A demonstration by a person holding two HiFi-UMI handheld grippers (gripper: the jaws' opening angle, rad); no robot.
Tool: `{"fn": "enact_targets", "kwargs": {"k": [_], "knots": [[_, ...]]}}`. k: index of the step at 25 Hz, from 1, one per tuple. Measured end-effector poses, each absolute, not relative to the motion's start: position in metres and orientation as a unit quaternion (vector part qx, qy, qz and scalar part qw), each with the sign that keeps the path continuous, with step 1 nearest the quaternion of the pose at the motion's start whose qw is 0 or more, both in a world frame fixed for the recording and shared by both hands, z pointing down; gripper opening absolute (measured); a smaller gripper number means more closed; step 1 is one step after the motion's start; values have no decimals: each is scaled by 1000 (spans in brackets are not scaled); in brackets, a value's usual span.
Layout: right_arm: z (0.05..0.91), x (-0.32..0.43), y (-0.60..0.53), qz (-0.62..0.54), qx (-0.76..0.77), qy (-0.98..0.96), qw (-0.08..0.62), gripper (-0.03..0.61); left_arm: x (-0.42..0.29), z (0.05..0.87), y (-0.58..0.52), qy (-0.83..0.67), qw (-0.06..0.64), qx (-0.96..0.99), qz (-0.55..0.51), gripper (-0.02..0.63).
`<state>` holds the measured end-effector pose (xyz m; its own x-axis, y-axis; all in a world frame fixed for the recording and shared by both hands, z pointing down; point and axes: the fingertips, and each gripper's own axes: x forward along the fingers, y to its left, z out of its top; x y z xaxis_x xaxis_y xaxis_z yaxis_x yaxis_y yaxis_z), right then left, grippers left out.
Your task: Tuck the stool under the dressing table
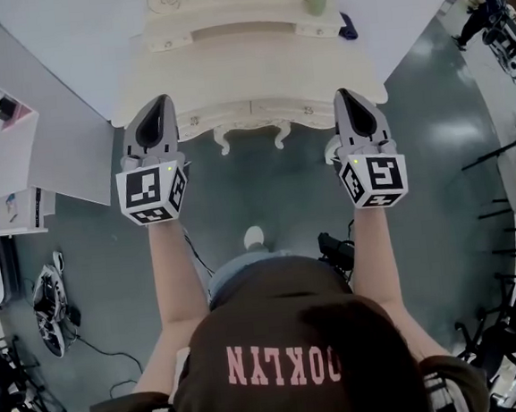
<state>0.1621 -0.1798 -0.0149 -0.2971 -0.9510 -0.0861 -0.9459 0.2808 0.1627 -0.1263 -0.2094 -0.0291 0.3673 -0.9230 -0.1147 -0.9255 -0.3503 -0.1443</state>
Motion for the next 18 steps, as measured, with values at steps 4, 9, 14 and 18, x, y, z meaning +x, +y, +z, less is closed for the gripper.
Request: {"fn": "enact_targets", "kwargs": {"k": [4,9,14,18], "knots": [[-16,160,-178,-95,595,-798,15,-2,-129,-32,-207,562,94,-822,7,5],[-19,158,-174,-100,593,-799,18,-2,-131,-34,-202,563,99,-820,5,5],[-19,157,-171,-102,591,-799,25,-2,-130,-36,-199,559,100,-823,5,5],[-20,155,-172,-105,588,-801,26,-2,-132,-38,-200,562,97,-822,10,5]]}}
